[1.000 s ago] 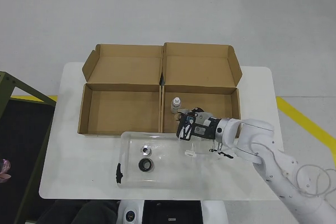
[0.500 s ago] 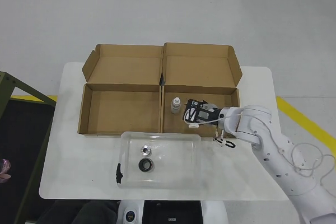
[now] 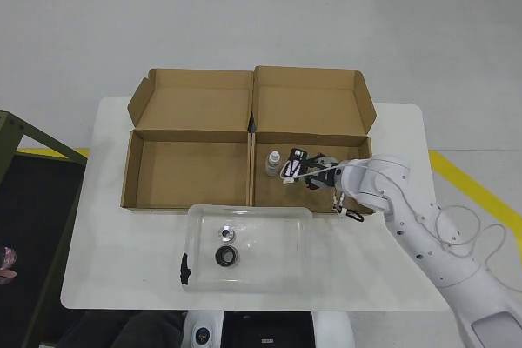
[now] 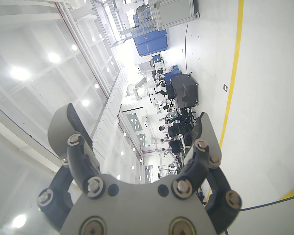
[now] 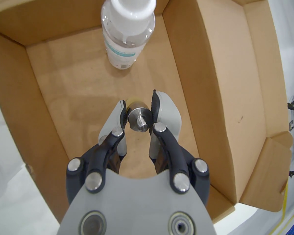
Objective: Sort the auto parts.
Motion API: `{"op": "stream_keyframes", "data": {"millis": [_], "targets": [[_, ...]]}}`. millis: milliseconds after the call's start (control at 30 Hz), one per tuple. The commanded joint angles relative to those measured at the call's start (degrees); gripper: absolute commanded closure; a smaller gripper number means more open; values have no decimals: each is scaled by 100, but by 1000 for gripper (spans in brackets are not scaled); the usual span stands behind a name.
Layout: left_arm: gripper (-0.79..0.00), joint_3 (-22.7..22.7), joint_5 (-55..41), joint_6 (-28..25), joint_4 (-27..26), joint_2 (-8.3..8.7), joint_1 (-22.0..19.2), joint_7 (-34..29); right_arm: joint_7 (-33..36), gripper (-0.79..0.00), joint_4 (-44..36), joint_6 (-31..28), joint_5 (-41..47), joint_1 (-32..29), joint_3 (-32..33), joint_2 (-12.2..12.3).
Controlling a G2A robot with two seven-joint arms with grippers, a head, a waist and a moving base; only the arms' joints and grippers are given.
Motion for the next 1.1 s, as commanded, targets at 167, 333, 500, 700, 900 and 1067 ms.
{"op": "stream_keyframes", "data": {"millis": [167,333,500,700,900,1067], "targets": [[-785,0,0,0,0,0,0,0,35,-55,315,140,-30,169,-203,-106],[-785,0,0,0,0,0,0,0,37,-366,377,165,-31,238,-247,-152],[-785,0,0,0,0,0,0,0,-6,-391,310,158,41,245,-178,-164],[-785,0,0,0,0,0,0,0,-39,-437,-285,44,94,30,214,-65],[-785,0,0,0,0,0,0,0,-43,-517,-1170,-142,143,-506,696,88],[-785,0,0,0,0,0,0,0,-215,-557,-1839,-325,244,-972,953,175]]}}
